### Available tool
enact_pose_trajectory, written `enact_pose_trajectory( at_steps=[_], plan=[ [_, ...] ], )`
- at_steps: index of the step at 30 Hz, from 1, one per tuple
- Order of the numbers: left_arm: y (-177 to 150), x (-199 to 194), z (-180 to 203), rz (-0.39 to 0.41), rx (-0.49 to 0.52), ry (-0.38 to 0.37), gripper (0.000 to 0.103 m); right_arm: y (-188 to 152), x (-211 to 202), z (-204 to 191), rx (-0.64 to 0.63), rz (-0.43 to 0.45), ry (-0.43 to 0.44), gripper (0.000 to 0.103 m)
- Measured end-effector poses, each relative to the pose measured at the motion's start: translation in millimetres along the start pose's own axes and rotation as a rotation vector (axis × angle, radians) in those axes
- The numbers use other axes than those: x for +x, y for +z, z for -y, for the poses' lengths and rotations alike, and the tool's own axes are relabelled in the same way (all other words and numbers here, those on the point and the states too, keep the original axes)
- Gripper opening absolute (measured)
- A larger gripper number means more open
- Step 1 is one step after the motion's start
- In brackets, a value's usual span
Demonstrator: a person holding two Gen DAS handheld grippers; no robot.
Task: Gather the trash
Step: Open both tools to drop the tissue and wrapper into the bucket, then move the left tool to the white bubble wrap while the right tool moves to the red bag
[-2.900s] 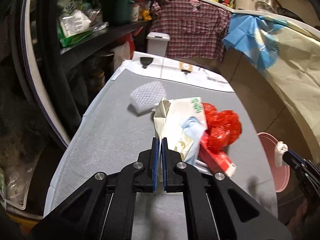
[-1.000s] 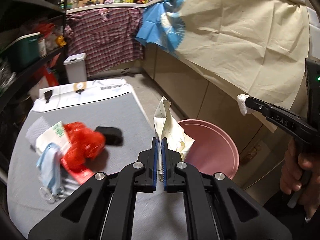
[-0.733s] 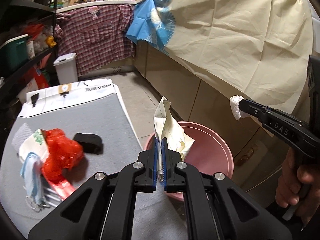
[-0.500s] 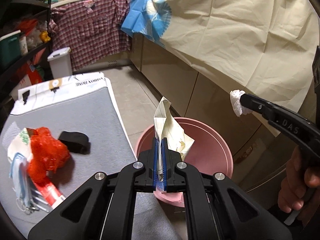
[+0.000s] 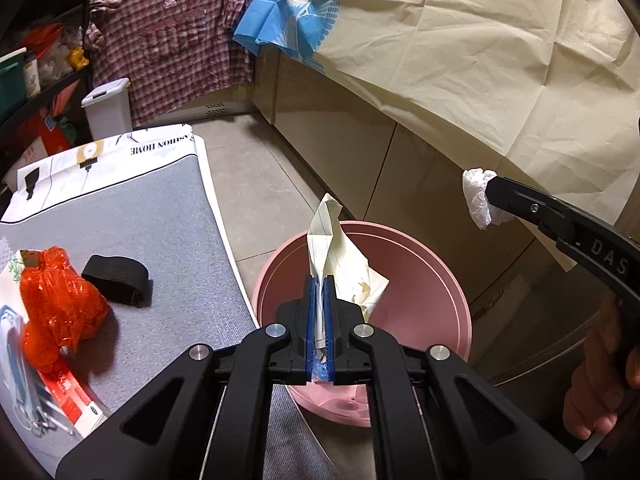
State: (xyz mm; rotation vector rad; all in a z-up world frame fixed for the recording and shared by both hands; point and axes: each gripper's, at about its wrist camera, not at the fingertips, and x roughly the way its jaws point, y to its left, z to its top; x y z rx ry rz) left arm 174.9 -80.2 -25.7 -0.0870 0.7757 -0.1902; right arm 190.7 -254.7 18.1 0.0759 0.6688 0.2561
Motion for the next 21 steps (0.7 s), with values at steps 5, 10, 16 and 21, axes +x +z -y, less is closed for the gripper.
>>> enact_pose_trajectory(
  at_steps=[5,10,16,21],
  plan=[
    [-0.2,7.6,-1.9,-0.027,-0.017,-0.008,0.005,-0.7,3.5,2.8,-0.001,-0.014,-0.004,0.013],
    [1.7,17.7,-2.4,-0.072,-0.007,-0.012,0.024,-2.8,9.5,1.5,-0.007,-0.037,-0.020,0.029],
    [-3.9,10.8,-13.7,-0.060,-0.044,-0.004,0.032,-2.8,8.9,5.6,0.012,-0.027,-0.033,0.047],
    [-8.7,-9.7,-21.7,-0.024,-0.036,0.010,0.032,-1.7,6.4,4.9,0.006,-0.011,-0.033,0.047]
  ],
)
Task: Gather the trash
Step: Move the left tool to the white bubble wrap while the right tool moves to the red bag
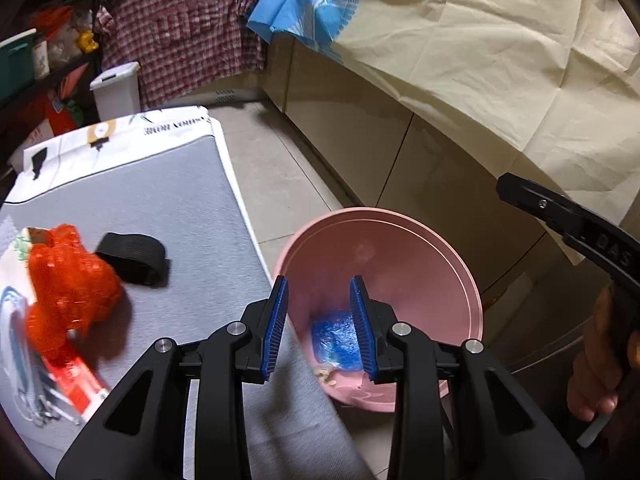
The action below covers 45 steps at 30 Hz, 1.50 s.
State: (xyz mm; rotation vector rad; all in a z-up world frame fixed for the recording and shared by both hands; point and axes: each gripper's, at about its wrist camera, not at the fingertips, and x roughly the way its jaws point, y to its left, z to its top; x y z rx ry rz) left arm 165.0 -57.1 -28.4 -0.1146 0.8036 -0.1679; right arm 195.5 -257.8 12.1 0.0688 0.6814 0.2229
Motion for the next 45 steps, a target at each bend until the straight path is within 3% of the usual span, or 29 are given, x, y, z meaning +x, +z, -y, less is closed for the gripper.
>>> enact_pose_trajectory(
  at_steps=[10,14,20,26,32,36,41,45],
  plan=[
    [-2.3,-58.4,-31.2,0.062,-0.015,0.032,0.032,0.0,-19.3,-13.9,-0.001,0.064,0.016,0.046],
    [-1.4,-88.7,-50.2,0.084,-0.028,0.045,0.032,2.5,-28.9,-16.5,0.055,0.084,0.067,0.037],
    [2.5,-141.1,-98.6,0.128,-0.049,0.093,0.032,-0.2,-42.1,-47.3,0.001,0.098,0.105,0.029],
    [6.4,-173.2,-155.4,0.158,-0.098,0.166,0.032,-0.1,-52.4,-81.1,-0.043,0.129,0.139,0.029],
    [11.6,-187.0,-205.1,0.182,-0.133,0.231,0.027,-1.7,-44.1,-125.3,-0.090,0.108,0.240,0.029],
    [11.0,-185.1,-236.4,0.190,-0.157,0.263,0.021,-5.0,-34.2,-156.5,-0.123,0.090,0.296,0.024],
    [5.0,-167.9,-275.6,0.169,-0.232,0.275,0.016,-9.6,-15.7,-189.5,-0.146,0.073,0.344,0.020],
    [3.4,-151.4,-290.8,0.168,-0.235,0.273,0.016,-16.4,8.4,-209.8,-0.144,0.047,0.374,0.020]
  ],
)
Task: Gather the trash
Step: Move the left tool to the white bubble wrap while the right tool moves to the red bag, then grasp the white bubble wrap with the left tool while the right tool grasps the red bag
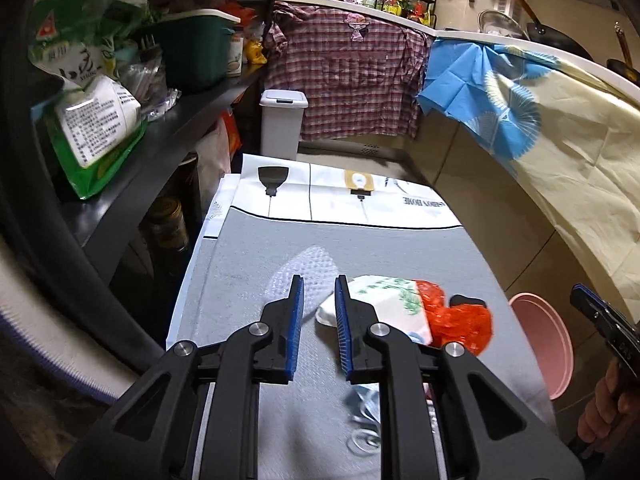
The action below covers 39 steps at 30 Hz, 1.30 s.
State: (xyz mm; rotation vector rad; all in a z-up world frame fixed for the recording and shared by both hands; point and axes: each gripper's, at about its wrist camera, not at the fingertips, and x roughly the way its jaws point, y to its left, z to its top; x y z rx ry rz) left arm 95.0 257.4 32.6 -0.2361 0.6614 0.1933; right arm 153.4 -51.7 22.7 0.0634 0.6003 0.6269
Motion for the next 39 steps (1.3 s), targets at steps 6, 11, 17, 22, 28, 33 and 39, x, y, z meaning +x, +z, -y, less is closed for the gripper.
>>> enact_pose_trajectory(
  at_steps=[6,11,17,22,28,33,39],
  plan=[
    [-1.9,28.5,-10.4,0.000,0.022,0.016,0.016,-8.5,40.8,-18.0,-0.021,-0.041,0.042,0.022],
    [-3.4,53.4,-18.0,-0.020,0.032,0.015,0.016,-15.5,62.8,-34.0,-0.081,-0.074,0.065,0.024],
    [-9.4,83.6,-27.2,-0.074,0.016,0.002,0.017,-24.5,78.0,-40.7,-0.133,-0.109,0.072,0.028],
    [-9.9,98.5,-30.3,-0.096,0.003,0.021,0.040,-26.6,85.8,-41.2,-0.155,-0.123,0.069,0.029],
    [-14.3,107.9,-32.9,-0.124,-0.002,0.016,0.041,-29.0,91.1,-43.0,-0.174,-0.135,0.064,0.030],
    [-16.4,112.1,-28.1,-0.152,0.020,0.023,0.030,-29.6,92.4,-44.2,-0.184,-0.140,0.060,0.030],
    [-19.6,113.2,-26.0,-0.183,0.034,0.036,0.014,-30.8,92.1,-44.3,-0.196,-0.148,0.051,0.026]
  ],
)
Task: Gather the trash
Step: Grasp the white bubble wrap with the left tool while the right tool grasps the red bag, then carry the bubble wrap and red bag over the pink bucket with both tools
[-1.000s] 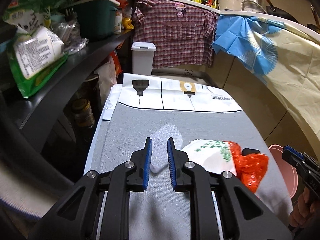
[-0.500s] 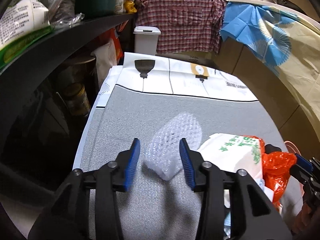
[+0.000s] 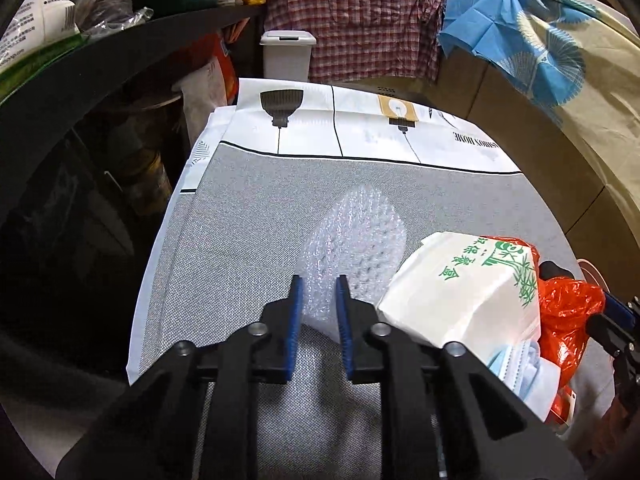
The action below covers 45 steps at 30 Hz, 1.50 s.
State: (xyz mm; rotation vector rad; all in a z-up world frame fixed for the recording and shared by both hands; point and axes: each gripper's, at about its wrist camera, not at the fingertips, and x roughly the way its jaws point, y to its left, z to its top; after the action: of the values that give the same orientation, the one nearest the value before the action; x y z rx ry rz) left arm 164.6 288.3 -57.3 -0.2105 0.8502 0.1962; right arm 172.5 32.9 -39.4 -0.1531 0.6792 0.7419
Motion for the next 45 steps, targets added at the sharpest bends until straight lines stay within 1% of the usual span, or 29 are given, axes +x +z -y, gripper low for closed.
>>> enact_pose_trajectory(
  at_steps=[1,4,6,9,14,18,23,31,39,42,45],
  plan=[
    [0.6,-1.8,0.3,0.005,0.000,0.003,0.013,-0.2,0.0,-0.2,-0.003,-0.001,-0.001,0.026],
    [2.2,-5.9,2.4,0.013,0.003,-0.003,0.012,-1.5,-1.1,-1.3,-0.016,-0.007,0.002,0.016],
    [2.7,-9.2,4.6,0.023,0.008,0.004,0.012,-1.3,-3.3,-2.2,-0.021,-0.006,0.004,0.012],
    [3.4,-14.6,6.6,0.036,0.007,0.010,0.011,-0.7,-11.0,-4.0,-0.029,0.012,0.004,0.009],
    [3.1,-25.9,9.0,0.063,0.004,0.028,0.011,0.7,-22.1,-6.7,-0.045,0.036,-0.019,0.008],
    [3.8,-38.9,11.8,0.096,-0.008,0.046,0.011,3.7,-32.6,-2.4,-0.025,0.056,-0.024,0.008],
    [3.5,-59.0,21.9,0.140,-0.016,0.034,0.011,8.3,-47.2,-0.3,-0.011,0.084,-0.024,0.008],
    [-2.8,-89.1,39.3,0.184,-0.010,0.017,0.011,11.8,-72.1,2.3,0.014,0.124,-0.035,0.008],
    [-15.6,-113.2,56.2,0.204,-0.014,-0.012,0.011,11.7,-102.1,10.9,0.067,0.160,-0.050,0.008],
    [-22.7,-121.7,66.3,0.211,-0.007,-0.020,0.011,13.1,-116.6,12.9,0.071,0.176,-0.066,0.008],
    [-28.3,-129.6,72.4,0.215,-0.024,-0.037,0.011,16.8,-133.5,14.9,0.072,0.199,-0.082,0.008]
  ],
)
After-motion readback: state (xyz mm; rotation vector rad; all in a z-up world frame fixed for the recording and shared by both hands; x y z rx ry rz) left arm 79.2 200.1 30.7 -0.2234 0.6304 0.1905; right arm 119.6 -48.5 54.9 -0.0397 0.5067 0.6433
